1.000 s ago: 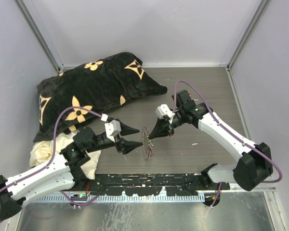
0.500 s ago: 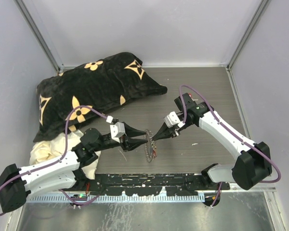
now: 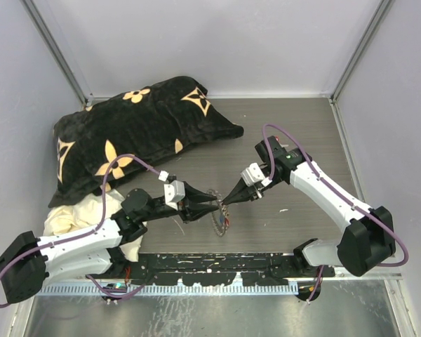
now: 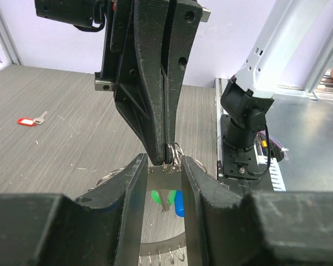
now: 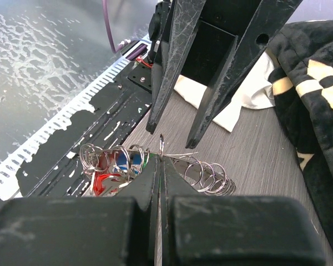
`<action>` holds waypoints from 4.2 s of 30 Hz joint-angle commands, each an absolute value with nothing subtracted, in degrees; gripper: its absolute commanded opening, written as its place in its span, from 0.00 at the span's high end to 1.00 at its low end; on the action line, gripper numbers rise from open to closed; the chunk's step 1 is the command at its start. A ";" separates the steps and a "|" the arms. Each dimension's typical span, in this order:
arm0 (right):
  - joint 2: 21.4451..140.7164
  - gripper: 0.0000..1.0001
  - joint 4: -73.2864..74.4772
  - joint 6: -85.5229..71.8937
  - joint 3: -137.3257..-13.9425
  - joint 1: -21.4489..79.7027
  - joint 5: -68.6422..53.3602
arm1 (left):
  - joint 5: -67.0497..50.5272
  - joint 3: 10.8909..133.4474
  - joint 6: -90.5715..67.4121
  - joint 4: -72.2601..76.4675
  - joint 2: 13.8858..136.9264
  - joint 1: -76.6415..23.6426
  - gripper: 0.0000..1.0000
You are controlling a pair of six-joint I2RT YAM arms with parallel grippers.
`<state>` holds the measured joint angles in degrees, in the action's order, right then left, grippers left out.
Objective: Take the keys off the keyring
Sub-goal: Remove the key from the keyring.
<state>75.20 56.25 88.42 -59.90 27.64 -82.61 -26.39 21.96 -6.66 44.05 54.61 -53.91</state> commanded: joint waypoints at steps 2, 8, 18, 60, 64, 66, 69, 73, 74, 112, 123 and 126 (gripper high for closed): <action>75.28 0.99 56.64 89.56 -61.43 27.20 -87.27 | -25.15 21.88 -5.60 50.09 55.43 -55.30 0.71; 75.28 0.99 56.66 89.35 -61.39 27.09 -87.54 | -23.43 21.88 -4.93 50.30 56.60 -56.75 0.78; 75.17 0.99 56.66 89.13 -61.26 27.01 -87.71 | -19.39 22.53 -2.55 48.39 57.05 -58.15 1.00; 74.14 0.74 42.56 67.93 -59.87 29.89 -76.16 | -17.23 36.22 3.49 16.26 52.69 -58.37 1.00; 74.03 0.67 44.58 67.53 -60.94 29.89 -75.69 | -17.02 35.70 3.61 16.26 52.34 -58.37 1.00; 73.86 0.62 46.01 67.59 -61.70 29.85 -74.66 | -17.04 35.53 3.65 16.32 52.17 -58.39 1.00; 73.91 0.59 46.30 67.69 -61.54 29.90 -74.02 | -17.02 35.25 3.60 16.50 51.82 -58.38 1.00; 74.33 0.60 44.03 66.16 -60.07 30.16 -73.82 | -17.01 35.24 3.82 16.44 51.63 -58.40 1.00; 74.42 0.61 43.51 65.47 -59.95 30.37 -73.53 | -17.00 35.24 3.86 16.44 51.61 -58.36 1.00; 74.38 0.99 42.45 62.11 -61.97 32.82 -67.98 | -14.07 30.75 -0.34 19.94 46.84 -58.36 0.69; 83.18 0.99 74.11 78.61 -91.13 42.53 -30.89 | -10.67 22.16 6.96 27.04 36.45 -58.40 0.53; 84.45 0.99 78.79 78.91 -97.00 45.18 -24.08 | -9.49 23.18 10.23 29.68 38.19 -58.36 0.53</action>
